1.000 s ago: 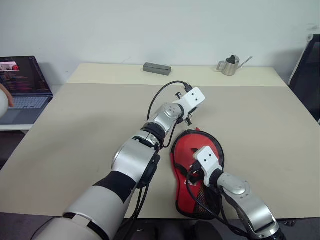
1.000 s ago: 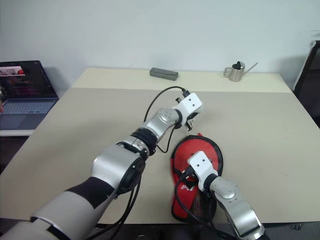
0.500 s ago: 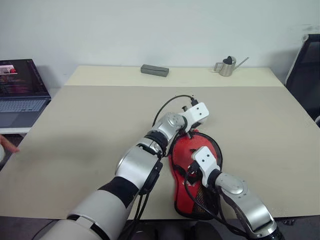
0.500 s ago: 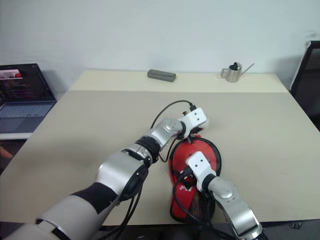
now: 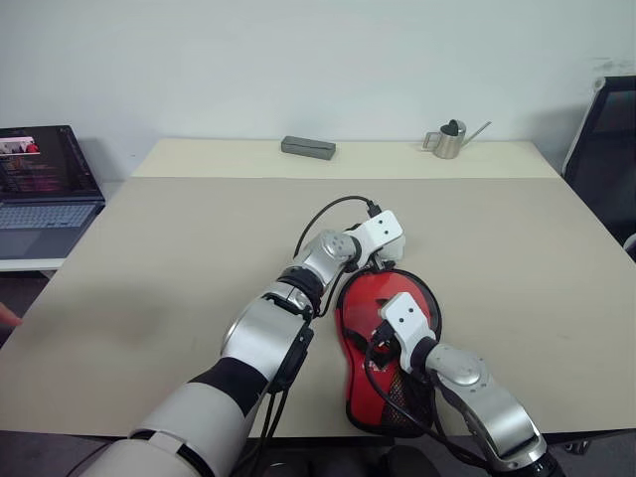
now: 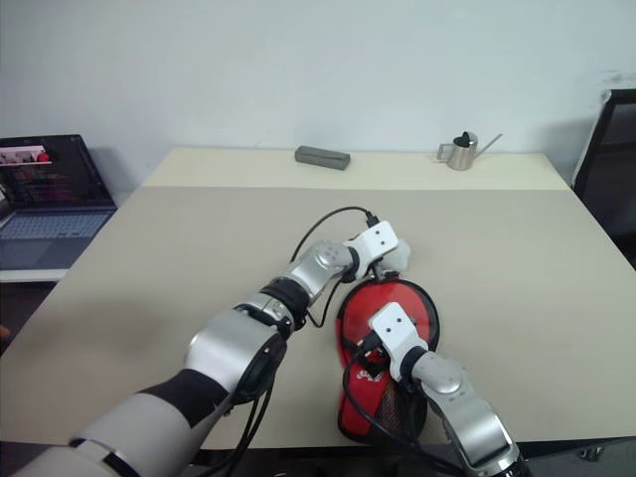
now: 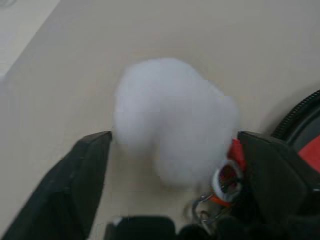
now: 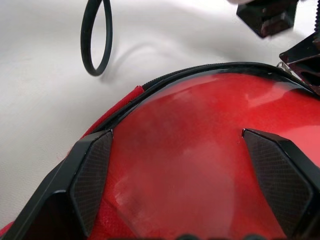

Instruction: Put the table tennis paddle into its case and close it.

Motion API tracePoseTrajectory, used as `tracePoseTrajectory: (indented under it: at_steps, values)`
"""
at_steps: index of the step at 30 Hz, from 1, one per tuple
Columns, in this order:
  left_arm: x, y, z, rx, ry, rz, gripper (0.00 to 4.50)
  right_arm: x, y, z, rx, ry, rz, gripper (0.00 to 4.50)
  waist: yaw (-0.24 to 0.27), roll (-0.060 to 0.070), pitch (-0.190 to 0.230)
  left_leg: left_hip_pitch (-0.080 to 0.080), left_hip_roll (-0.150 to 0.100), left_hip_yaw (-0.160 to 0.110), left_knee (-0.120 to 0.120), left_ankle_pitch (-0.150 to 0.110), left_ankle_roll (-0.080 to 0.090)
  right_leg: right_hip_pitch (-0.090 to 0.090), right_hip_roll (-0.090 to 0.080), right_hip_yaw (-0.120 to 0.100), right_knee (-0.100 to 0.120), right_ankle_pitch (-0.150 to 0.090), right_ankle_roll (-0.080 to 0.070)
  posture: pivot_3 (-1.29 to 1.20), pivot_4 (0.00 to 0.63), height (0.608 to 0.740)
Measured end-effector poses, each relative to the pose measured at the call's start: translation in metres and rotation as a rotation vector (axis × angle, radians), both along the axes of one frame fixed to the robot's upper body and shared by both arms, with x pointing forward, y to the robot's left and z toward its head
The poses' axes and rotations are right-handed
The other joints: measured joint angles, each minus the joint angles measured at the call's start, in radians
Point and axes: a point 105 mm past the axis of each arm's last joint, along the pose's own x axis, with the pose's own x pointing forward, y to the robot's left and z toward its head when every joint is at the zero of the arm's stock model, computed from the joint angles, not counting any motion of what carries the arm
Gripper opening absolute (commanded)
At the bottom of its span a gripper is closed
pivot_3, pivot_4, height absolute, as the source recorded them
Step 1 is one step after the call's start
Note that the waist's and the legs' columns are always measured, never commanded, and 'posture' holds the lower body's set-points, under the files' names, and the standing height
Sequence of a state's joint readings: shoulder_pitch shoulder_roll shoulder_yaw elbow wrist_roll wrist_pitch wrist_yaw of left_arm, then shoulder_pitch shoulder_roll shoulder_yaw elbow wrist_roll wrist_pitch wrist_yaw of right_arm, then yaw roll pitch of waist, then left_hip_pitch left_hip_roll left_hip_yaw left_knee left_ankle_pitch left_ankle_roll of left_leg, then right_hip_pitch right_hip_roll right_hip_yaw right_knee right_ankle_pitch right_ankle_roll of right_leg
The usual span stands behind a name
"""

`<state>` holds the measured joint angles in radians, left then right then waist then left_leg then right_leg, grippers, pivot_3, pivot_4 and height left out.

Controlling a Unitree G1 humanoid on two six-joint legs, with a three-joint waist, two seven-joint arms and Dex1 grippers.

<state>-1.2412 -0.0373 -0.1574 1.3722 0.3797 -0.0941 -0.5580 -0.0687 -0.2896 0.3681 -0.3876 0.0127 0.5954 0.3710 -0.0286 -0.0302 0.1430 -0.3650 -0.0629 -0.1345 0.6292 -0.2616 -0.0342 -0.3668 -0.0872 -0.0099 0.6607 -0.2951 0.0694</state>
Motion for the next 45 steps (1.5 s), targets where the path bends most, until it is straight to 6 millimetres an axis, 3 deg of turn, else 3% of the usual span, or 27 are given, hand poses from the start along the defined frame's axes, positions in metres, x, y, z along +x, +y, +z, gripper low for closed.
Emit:
tracePoseTrajectory:
  at_steps: [7, 10, 20, 25, 27, 32, 37, 45]
  values:
    - [-0.006, -0.005, 0.007, -0.142, 0.101, -0.037, 4.49, 0.005, 0.005, 0.0, -0.007, 0.004, 0.031, 4.5, -0.006, 0.0, 0.0, 0.002, 0.001, 0.001, 0.001, 0.0, 0.0, 0.0, 0.002, 0.001, 0.004, -0.001, 0.001, 0.0, 0.15, 0.74]
    - [-0.001, 0.004, 0.015, -0.164, 0.105, -0.035, 4.49, 0.008, 0.007, 0.0, -0.01, 0.007, 0.048, 4.5, -0.008, 0.0, 0.0, 0.002, 0.001, 0.001, 0.001, 0.0, 0.0, -0.001, 0.003, 0.001, 0.004, -0.001, 0.001, 0.0, 0.15, 0.74]
    - [0.023, 0.079, 0.057, -0.264, 0.046, 0.064, 4.49, 0.017, 0.013, 0.0, -0.012, 0.007, 0.113, 4.5, -0.016, 0.001, 0.0, 0.002, 0.002, 0.001, 0.002, 0.0, 0.0, -0.001, 0.004, 0.001, 0.005, 0.0, 0.0, 0.0, 0.15, 0.74]
    - [0.008, 0.125, 0.09, -0.463, 0.115, -0.057, 4.49, 0.021, 0.012, 0.001, -0.013, 0.013, 0.136, 4.5, -0.023, 0.002, -0.001, 0.002, 0.003, 0.0, 0.001, 0.0, 0.0, -0.001, 0.004, 0.001, 0.005, 0.003, -0.004, 0.0, 0.15, 0.74]
    - [-0.005, 0.148, 0.08, -0.479, 0.156, -0.09, 4.49, 0.022, 0.012, 0.001, -0.013, 0.017, 0.144, 4.5, -0.026, 0.004, -0.002, 0.003, 0.004, 0.001, 0.002, 0.0, 0.0, -0.001, 0.004, 0.003, 0.005, 0.003, -0.005, 0.0, 0.15, 0.74]
    - [-0.057, 0.189, 0.027, -0.48, 0.342, -0.078, 4.49, 0.024, 0.0, 0.002, -0.008, 0.037, 0.154, 4.5, -0.017, 0.004, -0.002, 0.001, 0.005, -0.002, 0.003, 0.0, 0.0, -0.002, 0.001, 0.003, 0.005, 0.003, -0.005, 0.0, 0.15, 0.74]
    - [-0.087, 0.183, 0.036, -0.48, 0.348, -0.13, 4.49, 0.026, -0.016, 0.003, -0.015, 0.07, 0.153, 4.5, 0.021, 0.004, 0.0, 0.001, 0.003, -0.003, 0.004, 0.0, 0.0, -0.002, -0.001, 0.0, 0.002, 0.004, -0.007, 0.0, 0.15, 0.74]
    - [-0.11, 0.153, 0.039, -0.437, 0.311, -0.205, 4.49, 0.018, -0.055, 0.018, 0.061, 0.158, 0.119, 4.5, 0.025, 0.006, 0.004, 0.0, 0.005, -0.001, 0.002, 0.0, 0.001, -0.001, 0.0, 0.002, 0.003, 0.004, -0.007, 0.0, 0.15, 0.74]
